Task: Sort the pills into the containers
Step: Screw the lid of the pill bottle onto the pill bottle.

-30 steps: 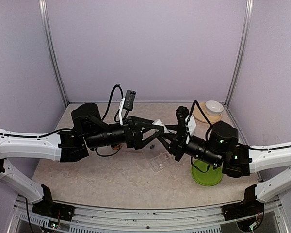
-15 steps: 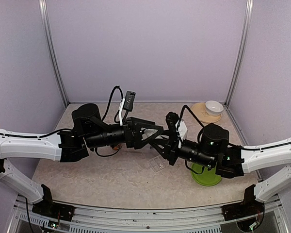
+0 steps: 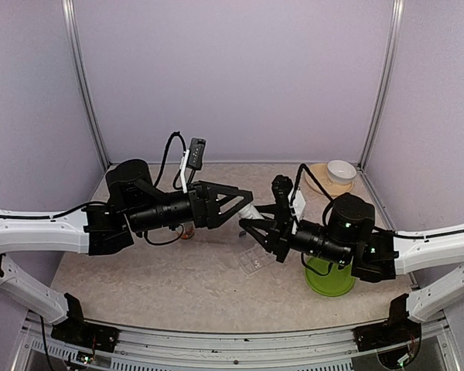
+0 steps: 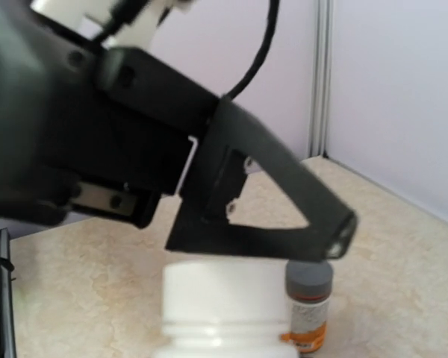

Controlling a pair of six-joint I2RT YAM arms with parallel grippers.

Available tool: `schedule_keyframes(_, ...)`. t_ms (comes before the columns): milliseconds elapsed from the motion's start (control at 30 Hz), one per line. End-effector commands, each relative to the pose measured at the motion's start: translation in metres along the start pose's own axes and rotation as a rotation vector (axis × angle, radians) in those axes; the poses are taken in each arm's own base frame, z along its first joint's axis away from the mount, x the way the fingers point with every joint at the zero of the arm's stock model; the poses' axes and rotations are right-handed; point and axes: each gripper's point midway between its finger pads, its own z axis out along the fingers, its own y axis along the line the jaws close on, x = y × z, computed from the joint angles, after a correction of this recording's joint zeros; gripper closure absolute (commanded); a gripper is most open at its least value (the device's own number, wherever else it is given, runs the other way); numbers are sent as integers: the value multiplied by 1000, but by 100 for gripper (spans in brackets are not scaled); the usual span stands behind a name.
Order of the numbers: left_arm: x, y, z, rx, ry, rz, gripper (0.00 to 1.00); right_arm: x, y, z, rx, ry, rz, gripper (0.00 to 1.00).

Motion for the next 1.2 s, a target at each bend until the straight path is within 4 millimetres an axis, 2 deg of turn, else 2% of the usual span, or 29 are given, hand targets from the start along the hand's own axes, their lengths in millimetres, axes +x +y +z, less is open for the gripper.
schedule_keyframes(0, -7, 19, -2, -117, 19, -54, 1, -5, -6, -11, 31, 12, -67, 100)
schedule_keyframes(133, 3, 35, 5, -178, 92, -107, 4, -6, -13, -13, 72, 42, -126, 100)
schedule_keyframes(333, 7, 32, 16, -143, 131, -140, 10, -6, -19, -12, 104, 73, -169, 100)
schedule_keyframes(567, 23, 38, 25, -150, 209, -176, 15, -3, -21, -12, 119, 82, -182, 100)
schedule_keyframes(967, 23, 34, 24, -117, 205, -191, 47, 4, -27, -12, 151, 105, -200, 100)
schedule_keyframes(1167, 24, 32, 25, -99, 211, -193, 59, 6, -29, -13, 160, 109, -201, 100)
